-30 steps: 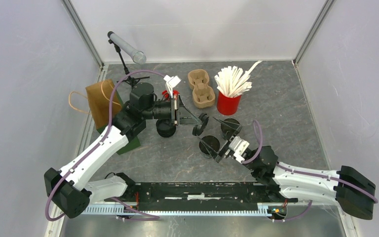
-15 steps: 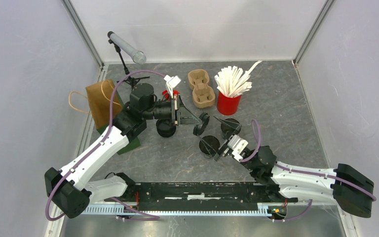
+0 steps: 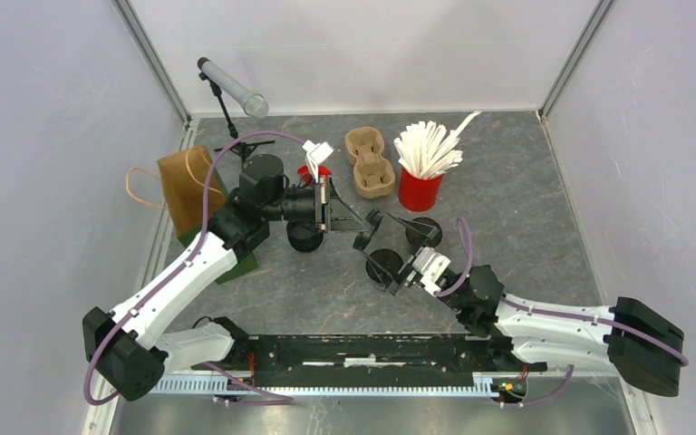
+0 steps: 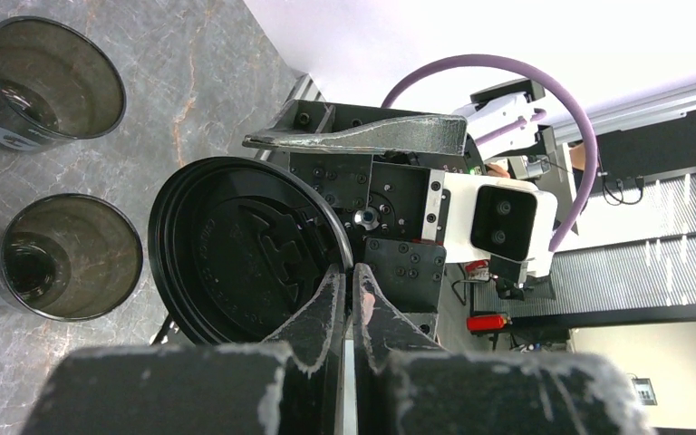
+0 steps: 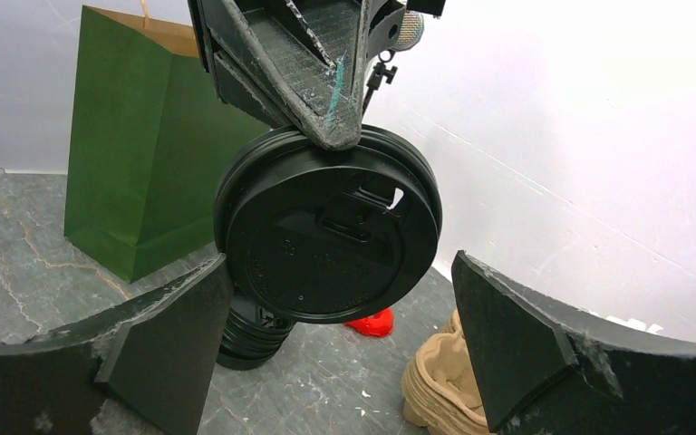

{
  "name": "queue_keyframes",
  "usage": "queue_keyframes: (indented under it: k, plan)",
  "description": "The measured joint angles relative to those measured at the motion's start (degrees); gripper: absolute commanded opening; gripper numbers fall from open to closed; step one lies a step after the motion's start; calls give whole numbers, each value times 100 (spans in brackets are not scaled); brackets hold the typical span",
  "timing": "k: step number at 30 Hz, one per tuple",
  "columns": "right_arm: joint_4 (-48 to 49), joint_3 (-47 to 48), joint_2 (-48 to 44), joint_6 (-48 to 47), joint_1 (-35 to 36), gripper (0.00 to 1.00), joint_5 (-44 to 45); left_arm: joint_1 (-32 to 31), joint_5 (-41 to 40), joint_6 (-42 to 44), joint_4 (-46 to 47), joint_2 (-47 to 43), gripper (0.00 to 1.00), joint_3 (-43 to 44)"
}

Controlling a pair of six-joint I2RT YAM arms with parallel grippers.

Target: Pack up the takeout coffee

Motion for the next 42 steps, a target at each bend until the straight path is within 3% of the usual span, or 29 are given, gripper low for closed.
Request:
queue_keyframes:
  k: [15,27,36,37,38,42]
  plan:
    - [-55,11,13,-249,0,93,-214,0,227,7,-57,13,5,0]
    - [-81,13,50,-299,0,81,-240,0,254,7,-57,26,10,2]
    - [-90,-57,-70,-44,0,78,-186,0,146,140,-444,31,51,208]
    - [-157,-94,-162,57,0,78,-142,0,66,205,-601,42,69,323]
    - [-240,-120,-260,162,0,78,-92,0,17,271,-706,50,99,417]
    - [-1047,-122,-761,750,0,77,264,0,-481,708,-1429,96,100,1012]
